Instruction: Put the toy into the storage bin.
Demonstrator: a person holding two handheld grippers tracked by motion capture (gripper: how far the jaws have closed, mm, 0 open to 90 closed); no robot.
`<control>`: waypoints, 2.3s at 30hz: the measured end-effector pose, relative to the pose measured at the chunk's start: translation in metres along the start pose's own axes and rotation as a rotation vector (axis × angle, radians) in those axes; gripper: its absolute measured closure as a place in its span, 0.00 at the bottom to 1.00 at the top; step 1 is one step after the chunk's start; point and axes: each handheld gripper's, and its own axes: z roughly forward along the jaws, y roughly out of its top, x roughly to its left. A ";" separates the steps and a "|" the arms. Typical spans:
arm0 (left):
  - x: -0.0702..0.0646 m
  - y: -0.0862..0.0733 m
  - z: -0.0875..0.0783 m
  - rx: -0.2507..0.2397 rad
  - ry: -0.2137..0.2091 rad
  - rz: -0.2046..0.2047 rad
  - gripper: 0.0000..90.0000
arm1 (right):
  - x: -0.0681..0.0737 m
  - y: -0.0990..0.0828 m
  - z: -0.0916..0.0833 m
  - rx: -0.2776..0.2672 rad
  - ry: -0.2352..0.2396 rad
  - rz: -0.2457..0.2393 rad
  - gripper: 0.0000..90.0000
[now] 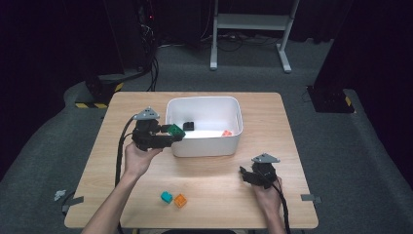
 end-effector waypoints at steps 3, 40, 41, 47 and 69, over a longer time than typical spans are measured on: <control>0.003 0.005 0.003 -0.003 0.013 -0.003 0.48 | 0.000 0.000 0.000 0.000 0.000 0.000 0.37; 0.034 0.015 0.055 0.040 0.147 -0.036 0.48 | 0.000 0.000 0.000 0.000 0.000 0.000 0.37; 0.035 0.014 0.058 0.049 0.147 -0.037 0.48 | 0.000 0.000 0.000 0.000 0.000 0.000 0.37; 0.038 0.011 0.064 0.069 0.150 -0.047 0.48 | 0.000 0.000 0.000 0.000 0.000 0.000 0.37; 0.030 0.004 0.039 0.012 0.150 -0.033 0.33 | 0.000 0.000 0.000 0.000 0.000 0.000 0.37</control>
